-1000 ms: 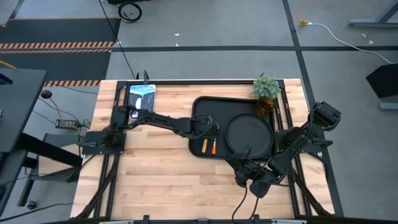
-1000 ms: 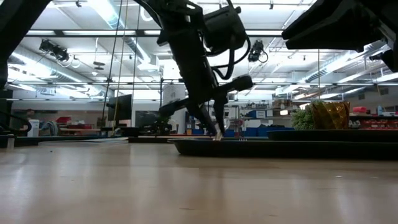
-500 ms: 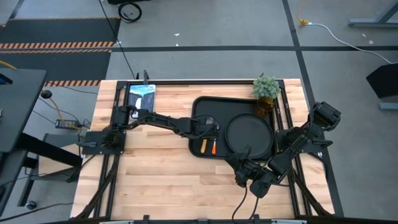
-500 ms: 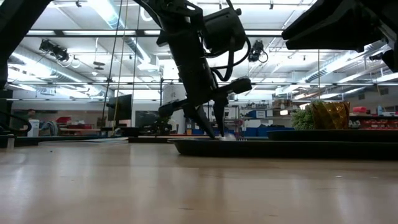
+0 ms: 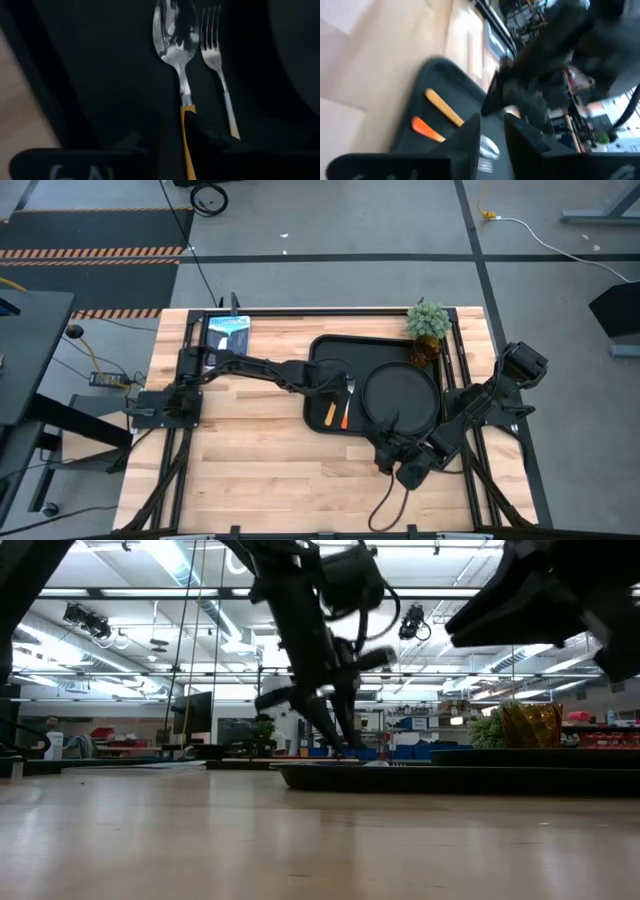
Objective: Pick and place plate/cup/fork/spoon on tray
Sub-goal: Return to Home Position
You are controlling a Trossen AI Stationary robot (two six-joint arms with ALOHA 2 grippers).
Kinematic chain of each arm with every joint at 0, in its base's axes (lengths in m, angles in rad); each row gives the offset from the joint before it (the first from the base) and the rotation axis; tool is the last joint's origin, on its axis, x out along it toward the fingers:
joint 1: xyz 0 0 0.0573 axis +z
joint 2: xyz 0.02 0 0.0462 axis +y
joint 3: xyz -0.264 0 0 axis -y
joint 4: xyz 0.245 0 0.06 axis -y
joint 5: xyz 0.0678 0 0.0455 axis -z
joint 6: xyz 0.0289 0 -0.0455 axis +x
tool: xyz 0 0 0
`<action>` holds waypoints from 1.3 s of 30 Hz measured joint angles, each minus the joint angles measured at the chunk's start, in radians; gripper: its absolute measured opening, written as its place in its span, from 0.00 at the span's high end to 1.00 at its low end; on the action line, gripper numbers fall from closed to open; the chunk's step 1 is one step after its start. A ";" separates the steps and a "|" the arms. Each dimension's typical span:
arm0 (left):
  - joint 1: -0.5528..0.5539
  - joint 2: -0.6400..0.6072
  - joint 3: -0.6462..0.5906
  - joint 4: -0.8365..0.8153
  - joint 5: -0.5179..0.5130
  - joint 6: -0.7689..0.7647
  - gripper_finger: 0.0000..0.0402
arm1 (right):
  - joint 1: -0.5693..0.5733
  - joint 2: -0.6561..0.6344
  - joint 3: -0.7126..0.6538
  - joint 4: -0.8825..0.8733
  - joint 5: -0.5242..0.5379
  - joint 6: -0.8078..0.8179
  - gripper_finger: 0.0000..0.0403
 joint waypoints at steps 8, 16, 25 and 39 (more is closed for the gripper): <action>-0.015 -0.099 0.000 0.002 -0.222 0.347 0.81 | -0.136 -0.138 -0.113 0.083 -0.169 -0.013 0.84; -0.011 -0.122 0.001 0.073 -0.696 0.773 0.81 | -0.316 -0.336 -0.196 0.146 -0.202 -0.055 0.88; 0.013 -0.116 0.001 0.394 -0.809 1.393 0.81 | -0.438 -0.507 -0.229 0.201 -0.208 -0.162 0.88; -0.075 -0.140 0.000 0.440 -0.543 1.816 0.81 | -0.423 -0.756 -0.229 0.087 -0.615 0.134 0.91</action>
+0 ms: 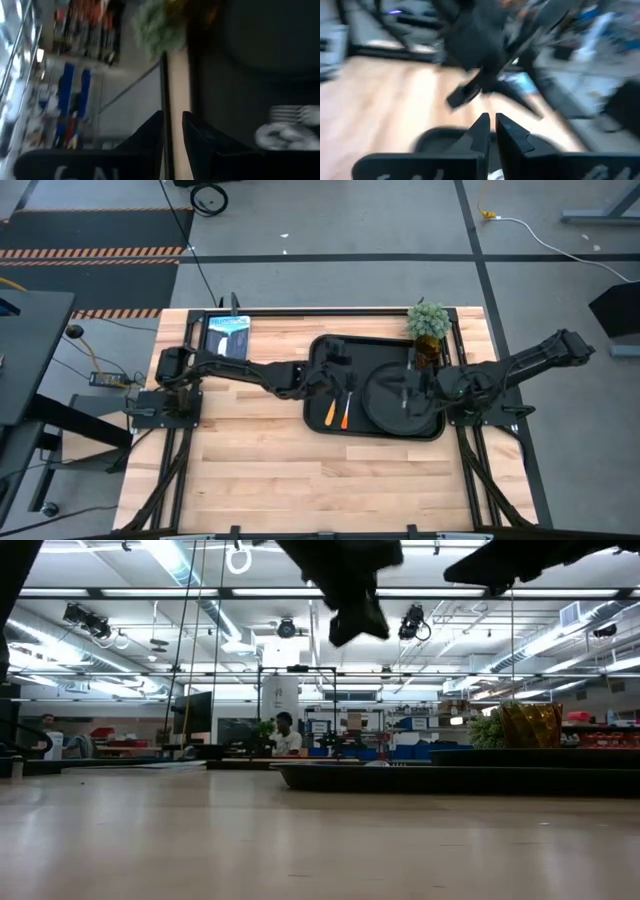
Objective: Pick and place plate/cup/fork/spoon on tray
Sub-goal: Return to Home Position
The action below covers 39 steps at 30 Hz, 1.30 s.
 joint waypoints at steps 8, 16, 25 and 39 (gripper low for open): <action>-0.061 -0.165 0.001 -0.262 0.333 -0.179 0.86 | -0.022 -0.079 -0.096 0.032 -0.294 0.128 0.97; -0.039 -0.380 0.002 -0.436 0.776 -0.373 0.97 | -0.048 -0.187 -0.340 0.369 -0.249 0.155 0.98; -0.025 -0.446 0.001 -0.546 0.972 -0.418 0.98 | -0.064 -0.266 -0.476 0.520 -0.208 0.248 0.98; -0.065 -0.451 -0.278 -0.422 0.993 -0.476 0.98 | -0.041 -0.294 -0.481 0.495 -0.221 0.327 0.98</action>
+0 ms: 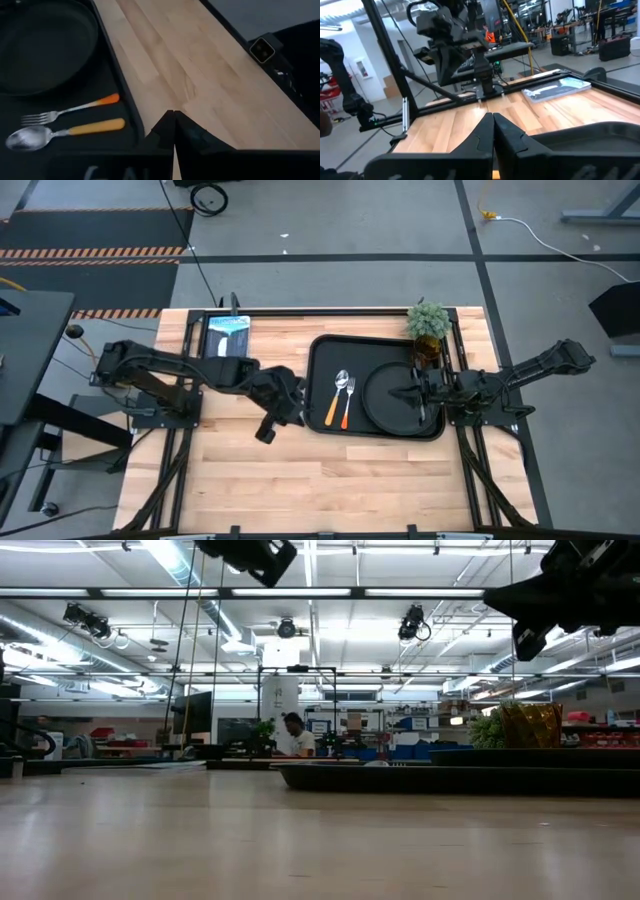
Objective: Pick and place plate/cup/fork/spoon on tray
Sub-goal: Return to Home Position
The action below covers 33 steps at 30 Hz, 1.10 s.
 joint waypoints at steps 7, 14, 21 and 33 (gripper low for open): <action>-0.020 -0.075 -0.158 0.140 0.025 -0.029 0.99 | 0.000 0.001 0.000 -0.025 0.013 0.002 0.96; -0.023 -0.274 -0.328 0.268 0.024 -0.063 0.98 | -0.001 0.021 0.000 -0.118 0.015 -0.071 0.93; -0.023 -0.479 -0.464 0.328 0.025 -0.107 0.98 | -0.002 0.007 0.000 -0.205 0.026 0.017 0.94; -0.023 -0.764 -0.644 0.378 0.024 -0.168 0.98 | -0.002 -0.124 0.000 -0.384 0.036 0.108 0.94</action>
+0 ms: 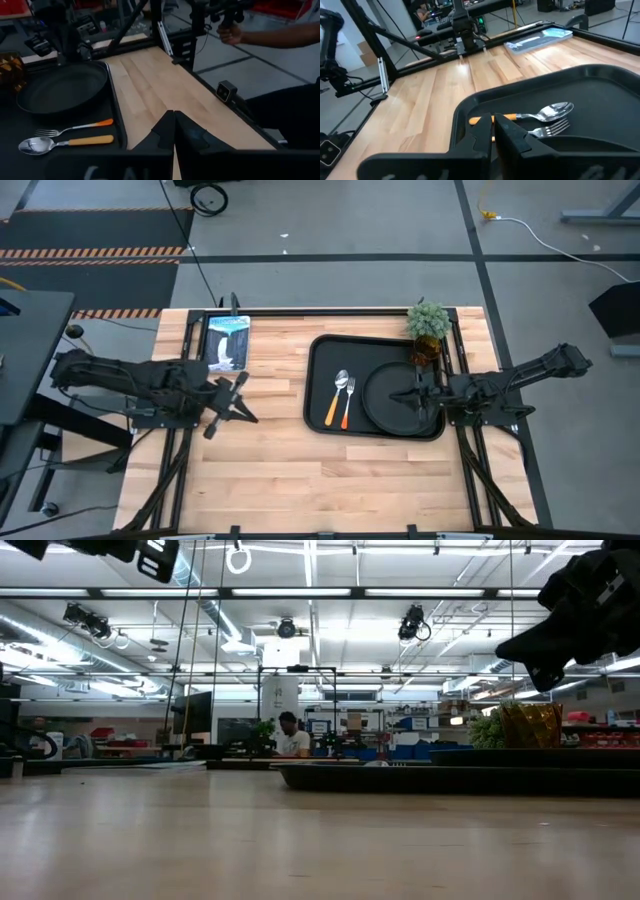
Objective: Pick and place plate/cup/fork/spoon on tray
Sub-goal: Return to Home Position
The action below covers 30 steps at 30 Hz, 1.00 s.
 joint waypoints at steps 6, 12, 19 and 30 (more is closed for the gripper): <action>0.000 -0.128 -0.092 0.039 0.001 -0.047 0.98 | 0.000 -0.045 0.000 -0.049 0.022 -0.009 0.93; 0.000 -0.233 -0.251 0.206 0.000 -0.127 0.98 | 0.000 -0.054 0.000 -0.074 0.116 -0.014 0.94; 0.000 -0.319 -0.373 0.299 -0.016 -0.188 0.98 | 0.000 -0.055 0.000 -0.079 0.135 -0.012 0.94; 0.000 -0.436 -0.433 0.321 -0.036 -0.166 0.98 | 0.000 -0.054 0.000 -0.079 0.129 -0.011 0.94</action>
